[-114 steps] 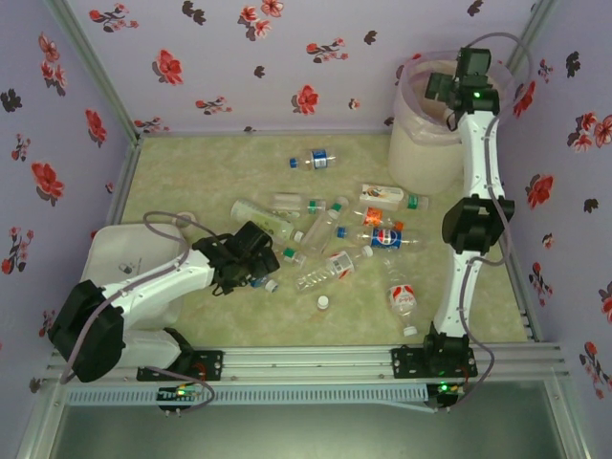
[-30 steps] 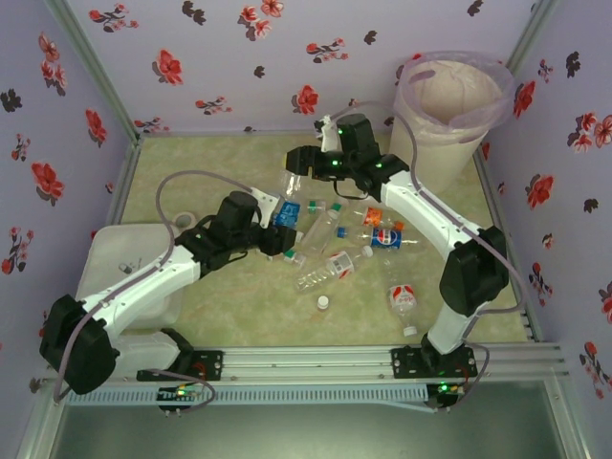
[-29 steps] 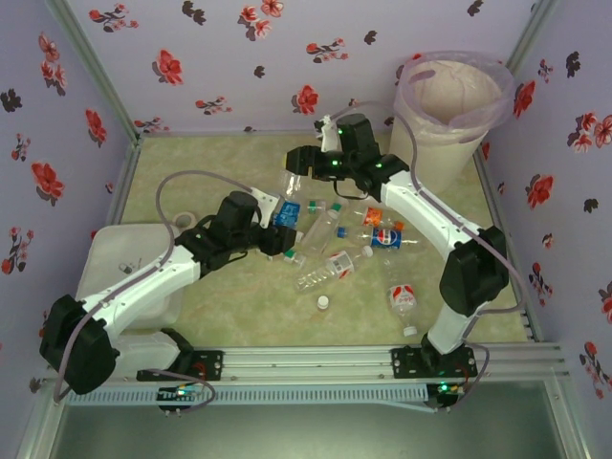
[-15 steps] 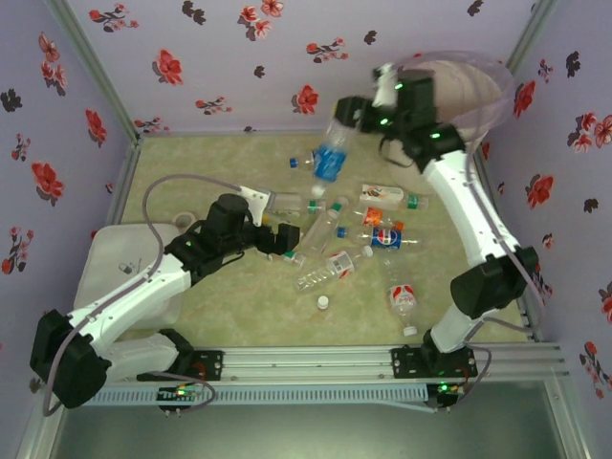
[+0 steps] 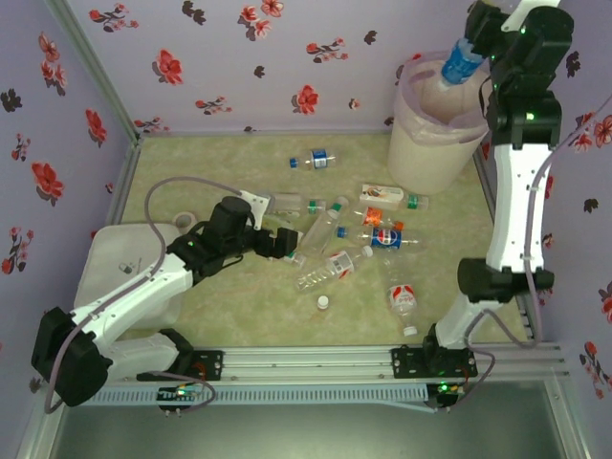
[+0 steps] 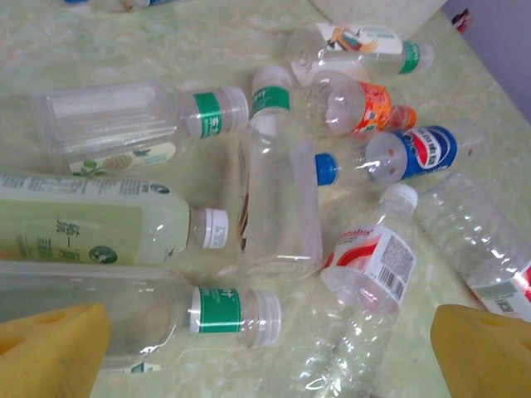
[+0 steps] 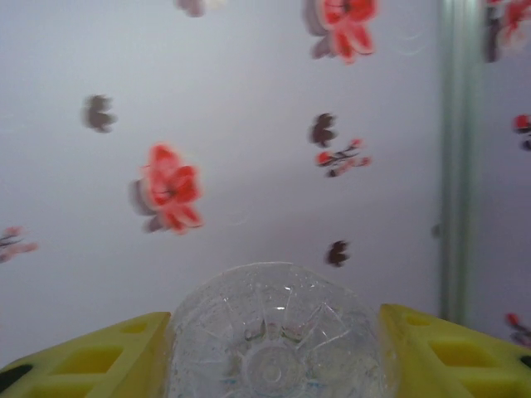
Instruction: Put the plastic bottles in the bin
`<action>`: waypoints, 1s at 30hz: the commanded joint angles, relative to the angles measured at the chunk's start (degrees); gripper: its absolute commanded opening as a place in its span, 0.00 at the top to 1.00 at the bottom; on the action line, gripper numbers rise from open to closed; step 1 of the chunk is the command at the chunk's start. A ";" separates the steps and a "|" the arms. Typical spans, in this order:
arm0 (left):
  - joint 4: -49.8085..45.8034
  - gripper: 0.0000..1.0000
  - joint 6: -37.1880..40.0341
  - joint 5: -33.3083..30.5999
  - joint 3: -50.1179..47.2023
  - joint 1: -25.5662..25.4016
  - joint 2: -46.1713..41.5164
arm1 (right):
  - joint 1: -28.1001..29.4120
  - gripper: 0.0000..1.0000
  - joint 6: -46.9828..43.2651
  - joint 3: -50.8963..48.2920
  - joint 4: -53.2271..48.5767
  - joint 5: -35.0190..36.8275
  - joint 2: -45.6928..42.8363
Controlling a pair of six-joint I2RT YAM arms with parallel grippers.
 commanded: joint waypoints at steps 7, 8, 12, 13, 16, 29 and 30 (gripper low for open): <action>-6.18 0.00 0.00 -3.30 2.99 -1.24 0.38 | -2.25 1.00 -6.78 11.67 -9.48 8.64 18.39; -6.44 0.00 0.15 -3.34 3.22 -1.37 0.58 | -2.25 1.00 -6.46 11.62 -10.33 8.52 19.46; -7.56 0.00 0.81 -3.41 4.27 -2.05 1.57 | -2.29 1.00 -4.73 11.23 -13.97 6.96 23.62; -7.96 0.00 1.00 -3.48 4.62 -2.28 1.95 | -2.51 1.00 -3.77 11.51 -15.25 5.96 24.48; -9.56 0.00 1.82 -3.69 5.94 -3.35 3.24 | -2.93 1.00 -2.30 11.12 -18.51 4.78 26.42; -12.53 0.00 3.88 -4.23 9.71 -6.83 7.87 | -3.77 0.28 -0.88 9.27 -18.74 3.36 25.78; -12.69 0.00 3.74 -4.23 9.84 -6.87 7.94 | -3.92 0.24 -0.92 9.29 -18.82 3.28 25.56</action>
